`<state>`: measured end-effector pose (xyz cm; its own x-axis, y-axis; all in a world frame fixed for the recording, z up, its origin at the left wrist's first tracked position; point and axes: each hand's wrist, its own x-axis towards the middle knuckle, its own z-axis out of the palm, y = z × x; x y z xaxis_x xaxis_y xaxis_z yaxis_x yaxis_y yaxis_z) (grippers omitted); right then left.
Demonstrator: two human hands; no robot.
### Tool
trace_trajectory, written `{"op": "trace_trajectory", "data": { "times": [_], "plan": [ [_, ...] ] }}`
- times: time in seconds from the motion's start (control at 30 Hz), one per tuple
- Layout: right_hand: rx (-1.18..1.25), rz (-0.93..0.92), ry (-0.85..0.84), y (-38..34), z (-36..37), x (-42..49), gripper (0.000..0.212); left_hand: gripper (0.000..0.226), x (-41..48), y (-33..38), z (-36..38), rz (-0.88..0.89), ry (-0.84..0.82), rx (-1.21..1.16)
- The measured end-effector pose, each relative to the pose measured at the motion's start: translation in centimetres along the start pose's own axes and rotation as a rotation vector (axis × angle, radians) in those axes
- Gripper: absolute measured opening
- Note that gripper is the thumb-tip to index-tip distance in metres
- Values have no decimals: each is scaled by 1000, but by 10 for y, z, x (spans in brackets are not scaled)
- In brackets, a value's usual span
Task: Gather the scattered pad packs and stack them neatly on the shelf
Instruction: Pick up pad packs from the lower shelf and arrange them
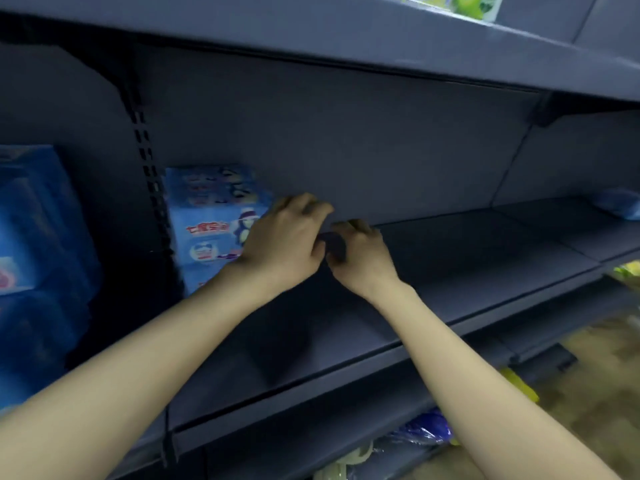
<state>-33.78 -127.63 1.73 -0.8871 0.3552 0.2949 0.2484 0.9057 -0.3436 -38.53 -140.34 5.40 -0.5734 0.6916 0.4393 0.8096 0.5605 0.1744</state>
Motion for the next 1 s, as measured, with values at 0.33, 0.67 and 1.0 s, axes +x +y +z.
{"op": "trace_trajectory", "data": {
  "times": [0.33,0.67,1.0],
  "plan": [
    [-64,297,-26,130,-43,-48,50,45,43,82,89,84,-303,-112],
    [-100,415,5,285,-107,-73,50,46,113,203,163,124,-336,-217],
    [-135,533,31,410,-165,-98,50,46,175,342,231,274,-339,-239]
  ]
}}
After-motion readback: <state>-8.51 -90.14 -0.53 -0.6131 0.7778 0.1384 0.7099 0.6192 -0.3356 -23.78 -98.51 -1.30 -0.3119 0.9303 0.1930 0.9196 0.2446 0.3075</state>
